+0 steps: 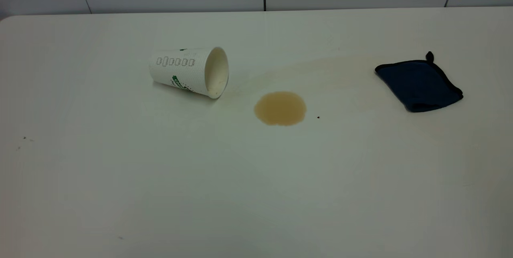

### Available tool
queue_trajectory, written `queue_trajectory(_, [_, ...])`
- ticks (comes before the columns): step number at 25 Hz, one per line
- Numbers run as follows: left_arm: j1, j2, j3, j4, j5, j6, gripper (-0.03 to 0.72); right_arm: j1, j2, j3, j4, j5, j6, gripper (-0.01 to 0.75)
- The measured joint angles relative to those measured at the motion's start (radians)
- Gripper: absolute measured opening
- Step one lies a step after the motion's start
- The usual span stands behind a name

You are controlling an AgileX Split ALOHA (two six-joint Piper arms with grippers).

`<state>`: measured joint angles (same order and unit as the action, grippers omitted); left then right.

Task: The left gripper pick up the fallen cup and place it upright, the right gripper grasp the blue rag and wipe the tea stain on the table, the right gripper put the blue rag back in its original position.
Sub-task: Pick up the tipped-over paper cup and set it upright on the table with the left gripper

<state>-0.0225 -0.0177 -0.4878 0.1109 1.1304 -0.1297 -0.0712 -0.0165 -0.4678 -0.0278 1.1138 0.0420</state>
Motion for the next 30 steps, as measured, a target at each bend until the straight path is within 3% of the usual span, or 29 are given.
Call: queue_trajectory(30, [0.000, 0.003, 0.000, -0.001, 0.000, -0.076, 0.438, 0.000, 0.000, 0.000, 0.000, 0.000, 0.000, 0.240])
